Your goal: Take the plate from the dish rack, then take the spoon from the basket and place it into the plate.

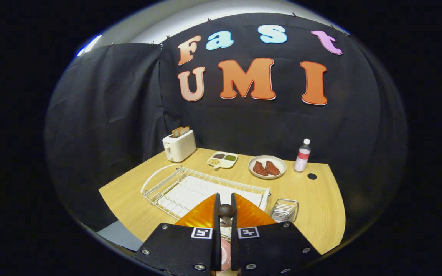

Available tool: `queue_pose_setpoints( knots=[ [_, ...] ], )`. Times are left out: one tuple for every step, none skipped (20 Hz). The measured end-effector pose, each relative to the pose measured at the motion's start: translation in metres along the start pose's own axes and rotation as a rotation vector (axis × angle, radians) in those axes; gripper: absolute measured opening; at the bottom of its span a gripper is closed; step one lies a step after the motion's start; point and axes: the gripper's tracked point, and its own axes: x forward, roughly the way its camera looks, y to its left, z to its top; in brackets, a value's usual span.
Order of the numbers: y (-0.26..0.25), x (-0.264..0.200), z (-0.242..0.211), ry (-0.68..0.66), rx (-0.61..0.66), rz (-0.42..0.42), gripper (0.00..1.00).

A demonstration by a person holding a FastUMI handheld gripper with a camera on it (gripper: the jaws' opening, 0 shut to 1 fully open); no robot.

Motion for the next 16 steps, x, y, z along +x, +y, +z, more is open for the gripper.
queue_pose_setpoints(
  knots=[
    [0.007, 0.000, -0.004, 0.009, -0.005, 0.017, 0.10],
    [0.013, 0.001, -0.007, 0.015, -0.011, 0.031, 0.09],
    [0.018, 0.002, -0.011, 0.023, -0.014, 0.045, 0.09],
    [0.024, 0.002, -0.015, 0.030, -0.017, 0.061, 0.10],
    [0.030, 0.002, -0.020, 0.039, -0.020, 0.076, 0.10],
    [0.035, 0.002, -0.027, 0.052, -0.023, 0.089, 0.09],
    [0.039, 0.003, -0.034, 0.064, -0.028, 0.099, 0.10],
    [0.042, 0.004, -0.041, 0.078, -0.033, 0.108, 0.09],
    [0.045, 0.004, -0.050, 0.095, -0.037, 0.114, 0.10],
    [0.048, 0.006, -0.060, 0.113, -0.036, 0.120, 0.10],
    [0.050, 0.009, -0.070, 0.131, -0.032, 0.125, 0.10],
    [0.052, 0.009, -0.080, 0.151, -0.029, 0.128, 0.10],
    [0.053, 0.010, -0.088, 0.164, -0.029, 0.132, 0.10],
    [0.054, 0.011, -0.095, 0.177, -0.033, 0.135, 0.10],
    [0.055, 0.012, -0.103, 0.188, -0.040, 0.137, 0.10],
    [0.056, 0.013, -0.109, 0.199, -0.048, 0.139, 0.10]
  ],
)
